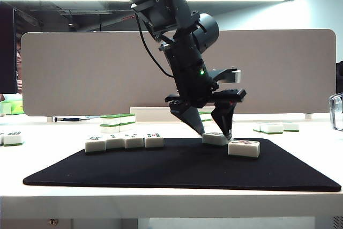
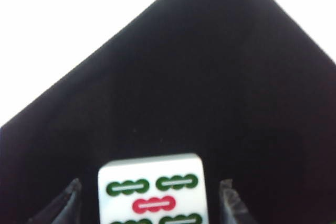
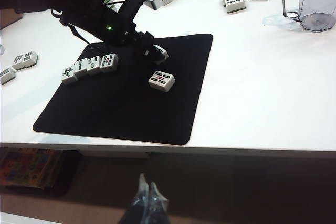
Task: Align six mahjong tiles in a row on the table.
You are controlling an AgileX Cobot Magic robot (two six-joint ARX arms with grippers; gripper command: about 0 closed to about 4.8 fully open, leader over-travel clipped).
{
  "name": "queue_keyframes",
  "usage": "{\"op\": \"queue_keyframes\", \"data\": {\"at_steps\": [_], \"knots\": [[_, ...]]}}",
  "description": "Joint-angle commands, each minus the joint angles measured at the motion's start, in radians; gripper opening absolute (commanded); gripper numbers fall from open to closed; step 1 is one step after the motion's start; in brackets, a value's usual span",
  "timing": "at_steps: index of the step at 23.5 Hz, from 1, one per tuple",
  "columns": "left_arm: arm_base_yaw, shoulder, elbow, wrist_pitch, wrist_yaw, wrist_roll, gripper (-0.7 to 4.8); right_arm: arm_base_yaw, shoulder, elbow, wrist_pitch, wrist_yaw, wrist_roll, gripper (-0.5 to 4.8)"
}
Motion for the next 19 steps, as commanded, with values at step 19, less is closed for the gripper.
{"op": "queue_keyframes", "data": {"at_steps": [19], "knots": [[0.024, -0.041, 0.002, -0.172, 0.001, 0.285, 2.09, 0.000, -0.012, 0.002, 0.010, 0.002, -0.003, -0.01]]}}
